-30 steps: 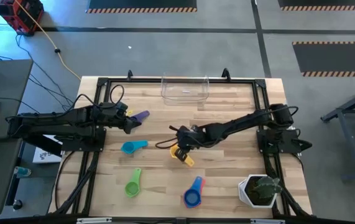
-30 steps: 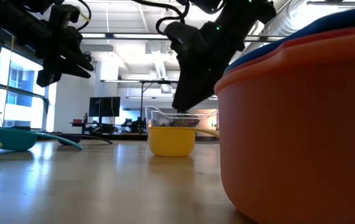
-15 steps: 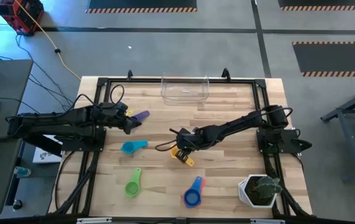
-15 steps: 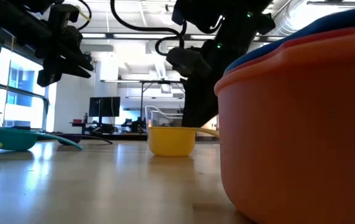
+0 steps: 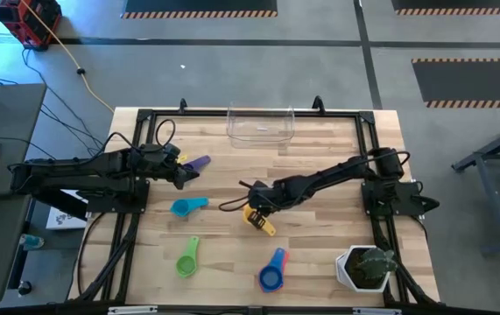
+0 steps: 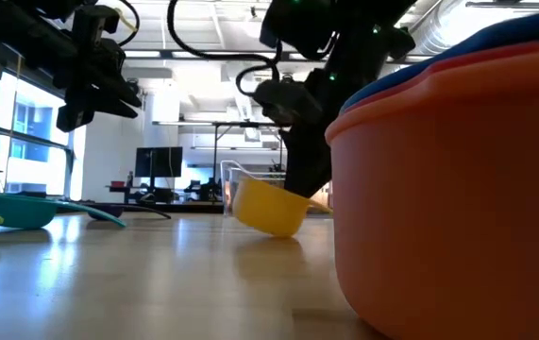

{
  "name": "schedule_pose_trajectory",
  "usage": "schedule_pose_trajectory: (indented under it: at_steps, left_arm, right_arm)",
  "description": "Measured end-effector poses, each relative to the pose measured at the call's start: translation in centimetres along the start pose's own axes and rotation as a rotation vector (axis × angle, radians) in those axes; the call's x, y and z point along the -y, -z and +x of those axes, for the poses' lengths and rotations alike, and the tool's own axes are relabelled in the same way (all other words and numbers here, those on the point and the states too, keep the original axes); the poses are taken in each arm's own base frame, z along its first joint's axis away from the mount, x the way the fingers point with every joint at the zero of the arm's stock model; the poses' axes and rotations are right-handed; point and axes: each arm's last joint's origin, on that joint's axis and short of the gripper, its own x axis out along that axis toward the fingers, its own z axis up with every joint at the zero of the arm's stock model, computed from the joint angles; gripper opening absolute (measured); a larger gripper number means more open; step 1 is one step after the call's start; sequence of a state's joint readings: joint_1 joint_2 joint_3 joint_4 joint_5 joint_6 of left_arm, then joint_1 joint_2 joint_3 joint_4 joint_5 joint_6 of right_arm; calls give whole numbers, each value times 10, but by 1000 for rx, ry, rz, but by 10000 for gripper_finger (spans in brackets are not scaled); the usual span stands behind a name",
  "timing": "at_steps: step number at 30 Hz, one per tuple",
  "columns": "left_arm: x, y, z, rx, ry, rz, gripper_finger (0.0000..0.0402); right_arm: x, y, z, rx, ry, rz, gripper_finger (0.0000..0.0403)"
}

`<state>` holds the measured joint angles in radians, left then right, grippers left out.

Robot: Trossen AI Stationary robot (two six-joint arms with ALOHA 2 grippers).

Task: Nest measuring cups in basket
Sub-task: Stack the yellow measuring cup on the blue measuring cup

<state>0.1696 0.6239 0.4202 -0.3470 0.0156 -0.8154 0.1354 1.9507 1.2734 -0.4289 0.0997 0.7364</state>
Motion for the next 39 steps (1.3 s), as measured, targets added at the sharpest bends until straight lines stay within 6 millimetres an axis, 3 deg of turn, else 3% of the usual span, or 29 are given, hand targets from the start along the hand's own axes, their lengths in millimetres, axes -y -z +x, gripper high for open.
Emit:
schedule_pose_trajectory:
  at_steps: [9,16,22,27,39]
  left_arm:
    - [0,0,0,0,0,1,74]
    - [0,0,0,0,0,-2,74]
    - [0,0,0,1,0,-71,74]
    - [-1,-1,0,25,-20,-152,74]
    - [-2,-2,0,68,-44,-352,74]
  right_arm:
    - [-10,-13,-14,2,-4,-95,2]
    - [-41,-36,-57,-3,-45,-371,1]
    - [-71,-40,-95,2,-150,-664,1]
    - [-94,-28,-113,24,-261,-936,0]
    - [-137,30,-128,53,-411,-1437,0]
